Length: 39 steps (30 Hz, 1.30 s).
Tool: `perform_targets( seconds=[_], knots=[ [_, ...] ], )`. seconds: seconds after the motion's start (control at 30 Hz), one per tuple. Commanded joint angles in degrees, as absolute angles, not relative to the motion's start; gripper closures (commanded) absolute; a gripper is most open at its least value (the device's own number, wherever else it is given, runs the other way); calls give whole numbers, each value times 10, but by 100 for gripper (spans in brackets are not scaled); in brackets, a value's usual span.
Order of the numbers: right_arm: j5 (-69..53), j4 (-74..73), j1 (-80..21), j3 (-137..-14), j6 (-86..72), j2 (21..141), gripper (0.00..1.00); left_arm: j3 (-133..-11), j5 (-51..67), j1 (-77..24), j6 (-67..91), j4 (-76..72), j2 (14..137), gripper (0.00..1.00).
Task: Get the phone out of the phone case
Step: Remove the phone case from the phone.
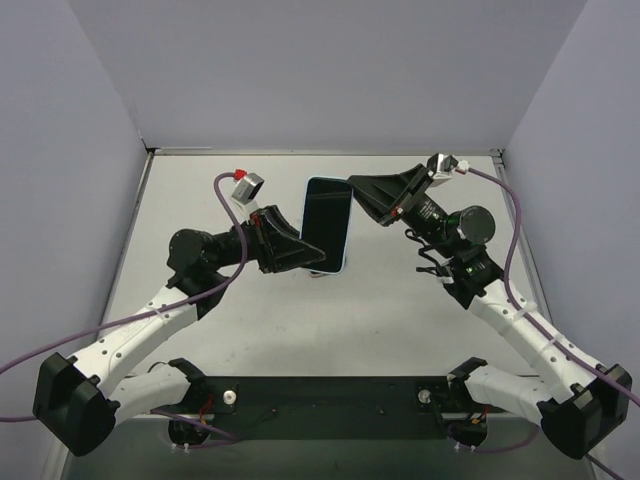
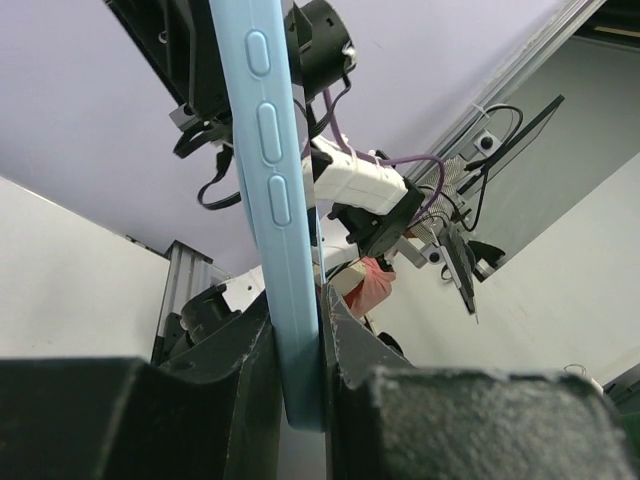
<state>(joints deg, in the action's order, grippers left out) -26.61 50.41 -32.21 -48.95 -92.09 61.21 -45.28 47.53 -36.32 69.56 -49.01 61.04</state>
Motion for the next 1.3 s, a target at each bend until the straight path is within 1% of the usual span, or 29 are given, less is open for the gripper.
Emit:
perform_targets(
  seconds=[0.0,0.03,0.1,0.3,0.53,0.7,0.87,0.93,1.0,1.03,1.07,1.1,1.27],
  knots=[
    [-341,144,-319,-502,-695,642,94,-548,487,-367,676,-676,570,100],
    [-347,128,-319,-504,-686,642,87,-548,485,-364,680,-681,573,100],
    [-365,117,-319,-507,-654,640,83,-545,471,-360,687,-684,575,100],
    [-427,62,-321,-516,-588,635,80,-538,468,-346,722,-705,589,100],
    [-510,93,-330,-490,-571,629,72,-525,468,-338,745,-720,604,100],
    [-535,123,-344,-479,-570,623,71,-509,463,-338,769,-745,618,100],
    [-555,134,-379,-487,-563,631,67,-507,464,-337,779,-751,635,100],
    [-552,144,-388,-487,-571,635,69,-502,463,-337,780,-752,638,100],
    [-544,176,-388,-477,-588,632,76,-495,460,-337,787,-765,643,100],
    [-539,183,-388,-475,-600,630,88,-488,458,-337,788,-767,645,100],
    [-533,186,-388,-473,-604,630,96,-484,457,-337,791,-770,646,100],
    [-519,189,-388,-472,-607,626,100,-482,456,-337,792,-769,647,100],
    [-450,151,-377,-470,-606,613,100,-464,459,-337,778,-724,656,100]
  ],
)
